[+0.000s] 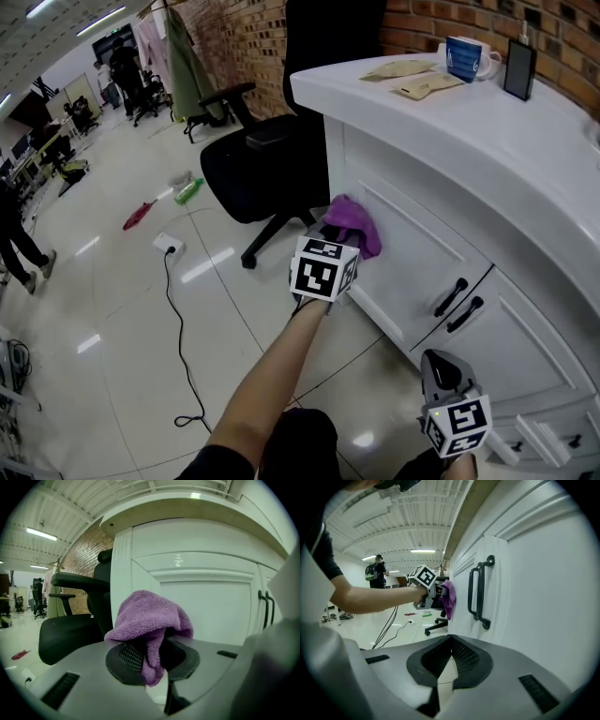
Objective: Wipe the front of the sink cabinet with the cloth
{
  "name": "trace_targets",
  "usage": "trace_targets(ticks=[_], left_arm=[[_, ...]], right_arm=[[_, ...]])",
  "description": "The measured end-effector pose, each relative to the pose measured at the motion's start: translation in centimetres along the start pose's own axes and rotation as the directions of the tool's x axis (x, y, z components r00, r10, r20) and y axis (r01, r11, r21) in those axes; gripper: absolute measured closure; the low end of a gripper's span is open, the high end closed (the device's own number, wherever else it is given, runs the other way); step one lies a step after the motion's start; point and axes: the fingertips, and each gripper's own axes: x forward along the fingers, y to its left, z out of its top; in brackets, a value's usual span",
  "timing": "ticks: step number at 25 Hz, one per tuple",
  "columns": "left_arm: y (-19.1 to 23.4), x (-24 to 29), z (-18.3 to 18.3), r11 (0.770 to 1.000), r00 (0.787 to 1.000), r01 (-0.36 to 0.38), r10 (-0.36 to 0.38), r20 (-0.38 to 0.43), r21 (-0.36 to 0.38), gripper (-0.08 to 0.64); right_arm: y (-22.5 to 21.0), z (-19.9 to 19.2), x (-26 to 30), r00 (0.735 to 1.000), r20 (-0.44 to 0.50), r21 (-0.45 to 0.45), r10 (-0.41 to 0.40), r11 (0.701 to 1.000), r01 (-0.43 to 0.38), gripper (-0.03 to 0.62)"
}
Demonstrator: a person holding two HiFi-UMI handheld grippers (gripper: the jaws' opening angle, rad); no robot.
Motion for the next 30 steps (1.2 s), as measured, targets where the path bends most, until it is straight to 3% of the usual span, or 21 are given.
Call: trace_targets(ticks=[3, 5, 8, 13, 17, 30], left_arm=[[2.2, 0.8, -2.2, 0.999, 0.998, -0.034, 0.033, -0.055, -0.027, 0.499], [2.2, 1.2, -3.3, 0.999, 0.998, -0.008, 0.005, -0.064, -0.048, 0.499], [0.5, 1.2, -3.9, 0.999, 0.998, 0.032, -0.033, -0.059, -0.011, 0.500], [-6.2, 0.7, -6.0, 0.980, 0.977, 0.187, -0.180, -0.113, 0.060, 0.500], [-10.7, -0.3, -7.2, 0.963, 0.957, 0.271, -0.268, -0.108, 0.016, 0.500], [-20.9, -2.7, -10.3, 0.919, 0.907, 0.394, -0.392, -0.155, -0.022, 0.500]], right_arm=[[-0.1, -0.1, 0.0, 1.000, -0.007, -0.007, -0.007, 1.000, 0.007, 0.592], [-0.2, -0.4, -0.1, 1.000, -0.015, -0.008, -0.010, 1.000, 0.010, 0.592], [-0.2, -1.0, 0.2, 1.000, -0.027, -0.002, -0.010, 1.000, 0.010, 0.592], [0.4, -1.9, 0.8, 0.999, -0.033, 0.014, 0.014, 1.000, -0.013, 0.592], [0.5, -1.6, 0.7, 1.000, -0.014, 0.015, 0.011, 1.000, -0.011, 0.592], [-0.8, -1.3, -1.8, 0.999, 0.026, 0.062, -0.036, 0.997, 0.034, 0.592]])
